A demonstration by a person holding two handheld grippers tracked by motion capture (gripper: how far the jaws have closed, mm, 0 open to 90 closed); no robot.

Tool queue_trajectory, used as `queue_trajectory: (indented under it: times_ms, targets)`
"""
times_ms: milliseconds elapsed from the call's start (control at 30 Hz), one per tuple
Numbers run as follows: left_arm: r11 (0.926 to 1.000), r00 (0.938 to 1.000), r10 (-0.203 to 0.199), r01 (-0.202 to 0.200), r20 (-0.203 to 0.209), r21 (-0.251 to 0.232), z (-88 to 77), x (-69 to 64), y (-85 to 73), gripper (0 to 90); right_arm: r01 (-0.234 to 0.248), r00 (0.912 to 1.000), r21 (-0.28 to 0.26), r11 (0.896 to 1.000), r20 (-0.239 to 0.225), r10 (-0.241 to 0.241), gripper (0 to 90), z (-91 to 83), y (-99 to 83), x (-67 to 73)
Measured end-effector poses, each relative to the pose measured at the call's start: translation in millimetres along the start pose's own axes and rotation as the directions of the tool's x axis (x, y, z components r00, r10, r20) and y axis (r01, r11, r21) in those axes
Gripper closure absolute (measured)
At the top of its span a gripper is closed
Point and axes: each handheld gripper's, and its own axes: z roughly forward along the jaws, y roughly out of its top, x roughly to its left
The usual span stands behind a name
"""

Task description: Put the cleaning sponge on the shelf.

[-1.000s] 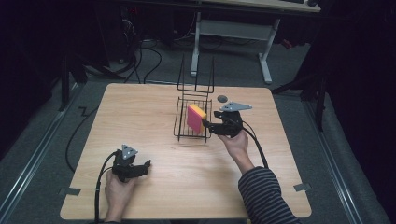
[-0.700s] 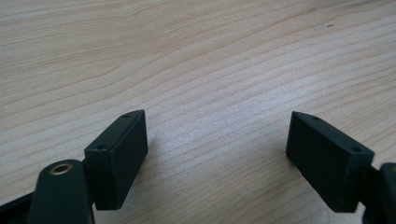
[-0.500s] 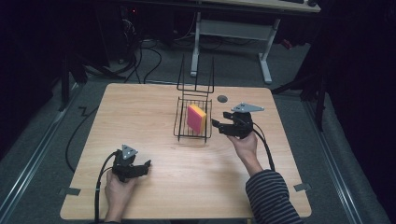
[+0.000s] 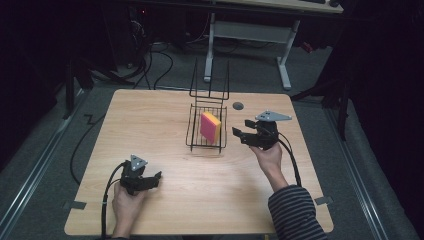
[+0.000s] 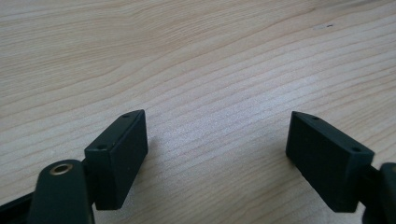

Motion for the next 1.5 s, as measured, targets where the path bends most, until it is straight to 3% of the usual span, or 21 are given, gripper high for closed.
queue_trajectory:
  times_ms: [367, 633, 1000, 1500]
  targets:
    - [1.0000, 1.0000, 0.000, 0.000, 0.001, 0.002, -0.1, 0.1, 0.1, 21.3, -0.017, 0.9997, -0.001, 1.000, 0.015, 0.017, 37.2, -11.9, -10.0, -6.0]
    - [1.0000, 1.0000, 0.000, 0.000, 0.001, 0.001, -0.1, 0.1, 0.1, 21.3, 0.032, 0.9985, 0.011, 0.999, 0.045, -0.032, 37.2, -21.2, -9.2, -2.2]
    - [1.0000, 1.0000, -0.001, 0.001, 0.002, 0.001, -0.1, 0.1, 0.1, 21.3, 0.019, 0.9984, -0.001, 1.000, 0.052, -0.019, 37.3, -37.4, -11.5, -5.2]
    - [1.0000, 1.0000, 0.000, 0.000, 0.002, 0.001, -0.1, 0.1, 0.1, 21.3, -0.023, 0.9973, -0.026, 0.999, 0.069, 0.025, 37.7, -58.7, -31.2, -15.5]
